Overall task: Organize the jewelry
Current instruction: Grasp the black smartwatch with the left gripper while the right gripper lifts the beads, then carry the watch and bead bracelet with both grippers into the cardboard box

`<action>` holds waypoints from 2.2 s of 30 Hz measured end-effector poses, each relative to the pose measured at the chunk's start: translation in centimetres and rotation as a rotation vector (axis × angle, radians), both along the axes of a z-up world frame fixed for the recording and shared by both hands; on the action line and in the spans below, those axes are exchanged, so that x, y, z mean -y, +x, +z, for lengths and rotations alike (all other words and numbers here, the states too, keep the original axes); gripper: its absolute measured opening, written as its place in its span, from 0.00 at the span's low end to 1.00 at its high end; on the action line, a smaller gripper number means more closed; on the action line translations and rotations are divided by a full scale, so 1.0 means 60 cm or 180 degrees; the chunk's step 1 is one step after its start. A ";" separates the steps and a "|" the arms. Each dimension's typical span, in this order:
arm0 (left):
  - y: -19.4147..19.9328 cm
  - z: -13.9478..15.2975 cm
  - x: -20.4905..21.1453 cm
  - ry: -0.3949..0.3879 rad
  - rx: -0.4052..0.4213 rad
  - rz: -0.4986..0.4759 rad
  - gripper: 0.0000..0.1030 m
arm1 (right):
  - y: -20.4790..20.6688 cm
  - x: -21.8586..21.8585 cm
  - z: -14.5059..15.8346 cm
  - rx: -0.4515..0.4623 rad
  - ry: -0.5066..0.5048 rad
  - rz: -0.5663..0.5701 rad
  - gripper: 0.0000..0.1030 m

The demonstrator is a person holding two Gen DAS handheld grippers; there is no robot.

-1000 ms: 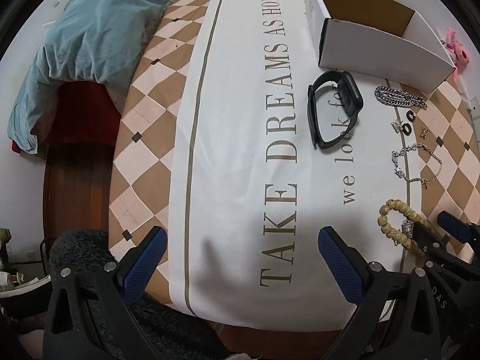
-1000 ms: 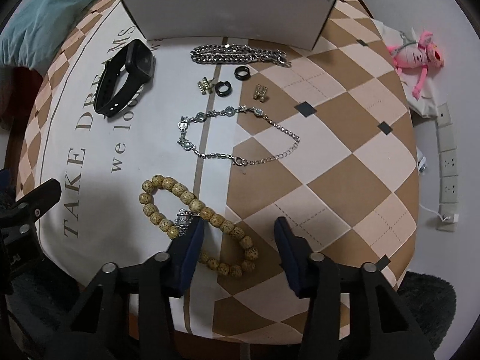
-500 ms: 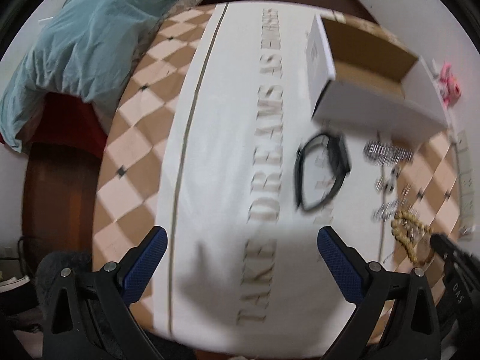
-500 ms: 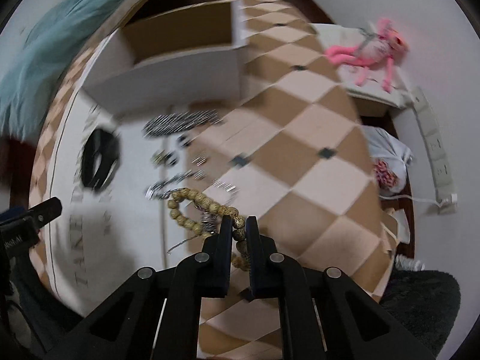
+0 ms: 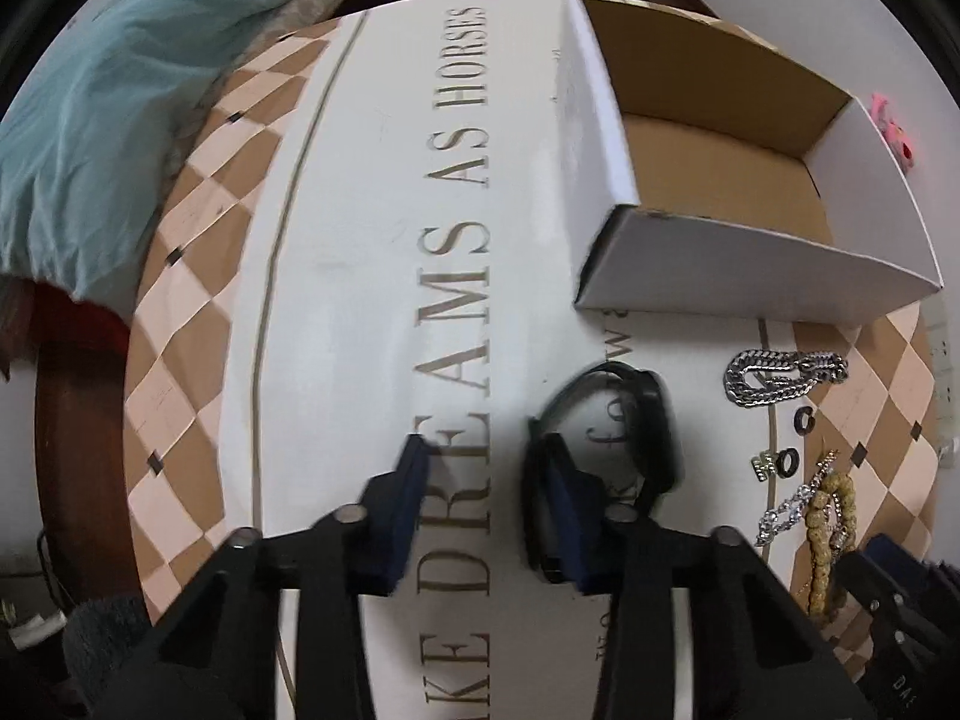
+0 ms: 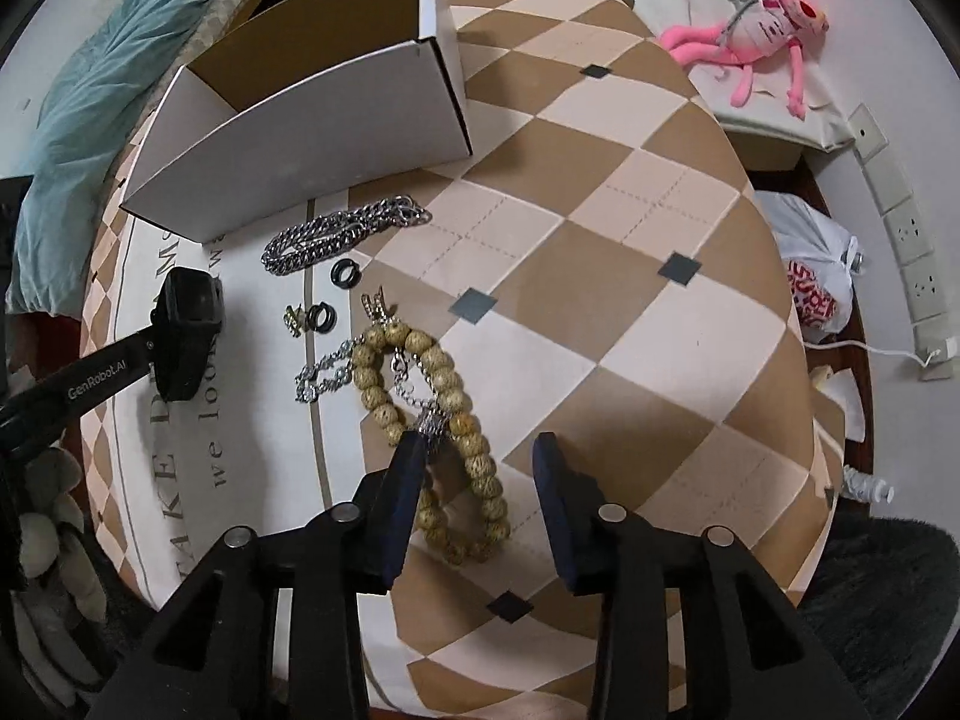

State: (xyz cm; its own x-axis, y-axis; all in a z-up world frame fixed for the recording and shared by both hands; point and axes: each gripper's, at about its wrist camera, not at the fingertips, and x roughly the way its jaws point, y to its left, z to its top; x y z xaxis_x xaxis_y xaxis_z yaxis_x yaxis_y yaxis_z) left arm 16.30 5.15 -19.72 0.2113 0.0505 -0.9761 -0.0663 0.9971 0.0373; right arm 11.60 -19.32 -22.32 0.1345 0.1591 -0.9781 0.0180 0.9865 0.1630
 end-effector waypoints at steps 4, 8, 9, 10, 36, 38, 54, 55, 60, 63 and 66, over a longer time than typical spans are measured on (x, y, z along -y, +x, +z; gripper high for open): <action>-0.003 0.000 0.009 -0.0024 0.0061 -0.0144 0.07 | 0.016 -0.015 -0.004 0.0053 -0.0056 0.0130 0.39; -0.018 0.000 0.007 -0.0067 0.0079 -0.0157 0.05 | 0.022 -0.036 -0.003 0.0111 -0.0190 0.0264 0.38; -0.022 0.001 0.002 -0.0097 0.0077 -0.0147 0.05 | 0.021 -0.040 -0.003 0.0113 -0.0230 0.0296 0.35; -0.022 0.001 0.002 -0.0119 0.0078 -0.0138 0.05 | 0.021 -0.042 -0.002 0.0124 -0.0207 0.0330 0.23; -0.053 0.174 0.026 -0.0600 0.0558 -0.0148 0.04 | 0.030 -0.018 0.187 0.0690 0.0705 0.0082 0.12; -0.032 0.189 0.027 -0.0652 0.0603 -0.0135 0.04 | 0.050 -0.018 0.215 0.0795 0.0750 0.0074 0.12; 0.183 0.145 0.027 -0.0898 0.0258 0.0023 0.10 | 0.280 -0.053 0.182 0.0723 0.0752 0.0109 0.12; 0.190 0.139 0.027 -0.0899 0.0211 0.0059 0.12 | 0.288 -0.057 0.176 0.0688 0.0742 0.0136 0.12; 0.208 0.136 0.030 -0.0799 0.0154 0.0090 0.24 | 0.318 -0.065 0.144 0.0473 0.0567 0.0214 0.13; 0.204 0.154 0.023 -0.0730 0.0271 0.0130 0.75 | 0.316 -0.059 0.152 0.0525 0.0460 0.0205 0.37; 0.196 0.172 0.017 -0.0535 0.0419 0.0130 0.83 | 0.307 -0.051 0.168 0.0599 0.0353 0.0207 0.55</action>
State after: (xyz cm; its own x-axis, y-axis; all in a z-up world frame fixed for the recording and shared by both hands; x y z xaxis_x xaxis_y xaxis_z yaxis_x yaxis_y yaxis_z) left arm 28.09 4.14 -9.41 0.3388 -0.0995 -0.9356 -0.1001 0.9849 -0.1410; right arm 30.04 -16.27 -12.26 0.2990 0.2785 -0.9127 -0.0859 0.9604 0.2649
